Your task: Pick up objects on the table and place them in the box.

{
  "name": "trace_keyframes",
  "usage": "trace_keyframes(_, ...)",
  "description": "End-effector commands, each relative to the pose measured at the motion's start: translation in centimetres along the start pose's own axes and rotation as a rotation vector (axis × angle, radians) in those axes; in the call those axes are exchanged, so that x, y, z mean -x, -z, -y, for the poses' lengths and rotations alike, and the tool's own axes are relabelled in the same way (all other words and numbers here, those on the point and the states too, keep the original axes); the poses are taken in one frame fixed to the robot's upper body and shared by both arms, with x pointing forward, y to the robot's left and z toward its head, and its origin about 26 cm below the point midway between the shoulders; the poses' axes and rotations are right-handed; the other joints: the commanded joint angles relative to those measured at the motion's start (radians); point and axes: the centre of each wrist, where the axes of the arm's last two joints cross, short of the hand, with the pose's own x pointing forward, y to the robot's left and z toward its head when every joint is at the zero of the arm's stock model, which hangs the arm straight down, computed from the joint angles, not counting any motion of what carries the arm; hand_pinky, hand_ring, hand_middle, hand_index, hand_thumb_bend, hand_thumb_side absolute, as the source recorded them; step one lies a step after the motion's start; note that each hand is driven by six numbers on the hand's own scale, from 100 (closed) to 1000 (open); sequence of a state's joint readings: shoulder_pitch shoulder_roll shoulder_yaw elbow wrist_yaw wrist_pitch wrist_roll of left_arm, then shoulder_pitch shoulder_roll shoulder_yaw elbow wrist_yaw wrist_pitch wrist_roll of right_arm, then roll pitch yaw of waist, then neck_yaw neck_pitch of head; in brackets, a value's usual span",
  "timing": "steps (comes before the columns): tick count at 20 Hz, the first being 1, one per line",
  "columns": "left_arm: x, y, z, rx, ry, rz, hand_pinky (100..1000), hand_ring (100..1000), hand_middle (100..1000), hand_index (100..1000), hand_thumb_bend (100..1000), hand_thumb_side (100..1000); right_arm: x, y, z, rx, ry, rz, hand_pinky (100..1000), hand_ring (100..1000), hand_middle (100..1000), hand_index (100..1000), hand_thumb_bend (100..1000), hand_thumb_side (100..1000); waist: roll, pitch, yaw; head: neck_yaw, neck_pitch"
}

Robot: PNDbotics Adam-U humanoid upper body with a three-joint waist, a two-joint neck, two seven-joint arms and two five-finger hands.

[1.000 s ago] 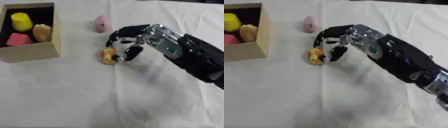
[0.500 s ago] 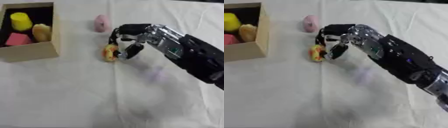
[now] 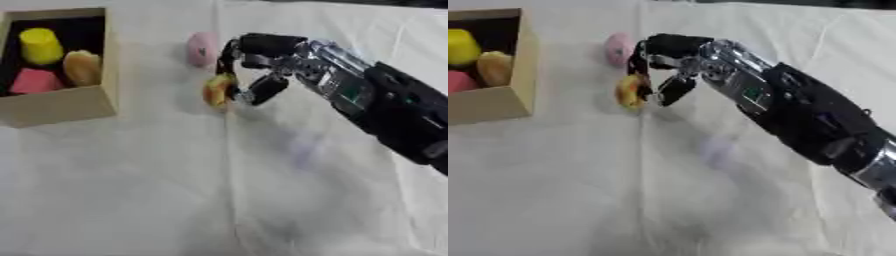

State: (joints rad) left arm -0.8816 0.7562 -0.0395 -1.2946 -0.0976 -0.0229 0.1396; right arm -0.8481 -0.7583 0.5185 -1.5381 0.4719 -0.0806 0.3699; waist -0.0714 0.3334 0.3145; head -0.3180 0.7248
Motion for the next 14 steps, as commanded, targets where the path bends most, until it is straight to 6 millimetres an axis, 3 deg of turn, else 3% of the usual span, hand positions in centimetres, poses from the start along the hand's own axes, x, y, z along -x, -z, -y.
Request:
trace_keyframes(1, -0.7, 0.5, -1.6, -0.021, 0.027, 0.027, 830, 781, 786, 903, 623, 820, -0.7, 0.4, 3.4, 0.081, -0.04, 0.001, 838, 672, 454, 528, 100, 100, 0.007, -0.03, 0.0, 0.002, -0.001)
trace_keyframes(8, -1.1, 0.8, -1.8, -0.023, 0.029, 0.045, 830, 781, 786, 903, 623, 818, -1.0, 3.8, 8.3, 0.162, -0.08, 0.001, 843, 676, 462, 537, 100, 100, -0.013, -0.043, 0.012, -0.014, -0.002)
trace_keyframes(14, -1.8, 1.2, -2.2, -0.047, 0.017, 0.066, 830, 781, 787, 903, 624, 815, -1.1, 6.9, 10.0, 0.233, -0.094, -0.015, 844, 673, 461, 538, 100, 100, -0.028, -0.039, 0.05, -0.047, -0.019)
